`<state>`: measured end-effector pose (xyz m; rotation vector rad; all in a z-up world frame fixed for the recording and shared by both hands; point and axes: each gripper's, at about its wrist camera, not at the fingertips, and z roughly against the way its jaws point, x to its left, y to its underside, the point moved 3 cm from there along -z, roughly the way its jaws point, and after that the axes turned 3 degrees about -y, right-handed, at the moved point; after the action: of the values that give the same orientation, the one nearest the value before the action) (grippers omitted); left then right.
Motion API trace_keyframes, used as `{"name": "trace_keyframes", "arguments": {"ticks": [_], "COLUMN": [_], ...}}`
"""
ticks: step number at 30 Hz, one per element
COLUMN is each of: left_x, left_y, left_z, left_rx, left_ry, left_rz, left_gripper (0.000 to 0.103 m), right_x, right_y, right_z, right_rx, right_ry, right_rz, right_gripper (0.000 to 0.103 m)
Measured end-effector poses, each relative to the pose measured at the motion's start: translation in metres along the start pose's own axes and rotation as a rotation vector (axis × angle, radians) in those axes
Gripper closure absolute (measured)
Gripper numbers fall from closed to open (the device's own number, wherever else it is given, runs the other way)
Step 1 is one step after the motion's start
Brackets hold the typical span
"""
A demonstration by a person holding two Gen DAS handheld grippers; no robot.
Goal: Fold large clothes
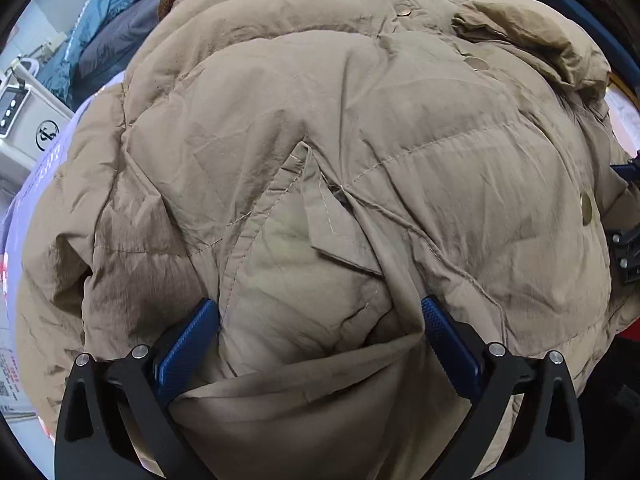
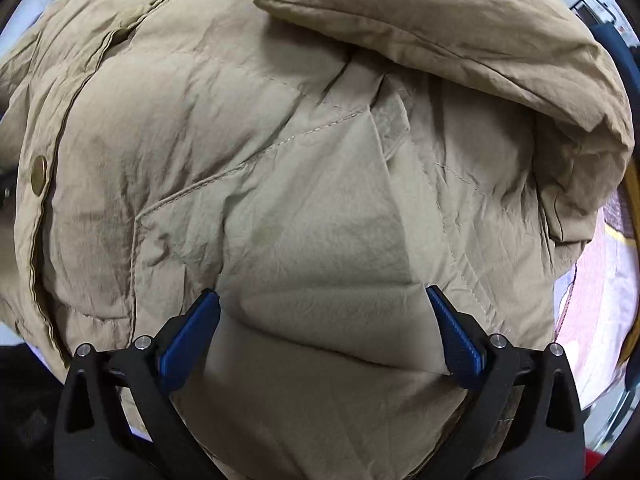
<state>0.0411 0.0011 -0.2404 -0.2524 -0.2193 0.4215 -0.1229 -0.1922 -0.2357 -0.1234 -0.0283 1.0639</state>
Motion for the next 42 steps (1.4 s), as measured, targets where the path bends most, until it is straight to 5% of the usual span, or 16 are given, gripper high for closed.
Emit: {"name": "trace_keyframes", "arguments": {"ticks": [8,15,23,28,30,33,38,40,42], "left_x": [0.005,0.021,-0.078,-0.153,-0.168,-0.172,-0.131,-0.113,-0.101], "left_y": [-0.017,-0.055,-0.151,-0.186,-0.193,-0.211,-0.244,-0.248,-0.248], "left_z": [0.022,0.08,0.077,0.037,0.025,0.044,0.116,0.121,0.103], "left_rx": [0.025,-0.07,-0.074,-0.007,0.0,-0.098,-0.396,-0.414,-0.347], "left_ry": [0.035,0.336,0.476,0.393,0.362,0.295,0.082,0.02,0.02], "left_rz": [0.037,0.263,0.083,-0.082,-0.12,-0.197,-0.26,-0.28,-0.256], "left_gripper": [0.007,0.01,0.02,0.025,0.062,0.084,0.089,0.089,0.089], "right_x": [0.013,0.015,-0.018,-0.068,-0.086,-0.106,-0.144,-0.159,-0.168], "right_y": [0.012,0.037,0.046,0.053,0.053,0.054,0.049,0.038,0.025], "right_z": [0.021,0.071,0.098,0.091,0.089,0.086,0.091,0.096,0.101], "right_rx": [0.011,-0.155,-0.238,-0.197,-0.191,-0.195,-0.205,-0.237,-0.266], "right_ry": [0.055,0.058,0.074,0.008,0.015,0.027,0.034,0.014,-0.022], "right_rz": [-0.065,-0.181,-0.303,-0.461,-0.479,-0.493,-0.553,-0.595,-0.622], "right_gripper": [0.005,0.006,0.006,0.006,0.006,0.006,0.006,0.006,0.006]}}
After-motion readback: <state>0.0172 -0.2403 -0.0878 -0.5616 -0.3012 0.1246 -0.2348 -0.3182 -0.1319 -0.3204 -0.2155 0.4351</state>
